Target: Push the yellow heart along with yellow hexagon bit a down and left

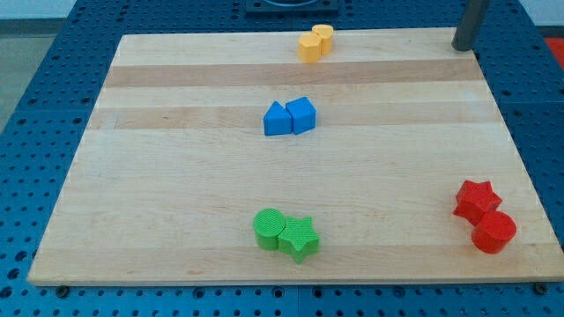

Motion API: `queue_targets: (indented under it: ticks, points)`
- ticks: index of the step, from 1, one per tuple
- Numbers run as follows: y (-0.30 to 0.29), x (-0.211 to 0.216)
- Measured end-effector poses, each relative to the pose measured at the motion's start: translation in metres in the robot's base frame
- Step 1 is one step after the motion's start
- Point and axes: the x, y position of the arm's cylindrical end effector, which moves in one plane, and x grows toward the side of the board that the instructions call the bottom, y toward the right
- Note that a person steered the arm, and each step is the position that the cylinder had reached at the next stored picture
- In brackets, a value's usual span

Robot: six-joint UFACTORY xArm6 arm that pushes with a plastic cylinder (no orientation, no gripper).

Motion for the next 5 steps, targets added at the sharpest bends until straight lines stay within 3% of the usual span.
queue_targets:
  ticks: [5]
  points:
    - [-0.0028,0.0005]
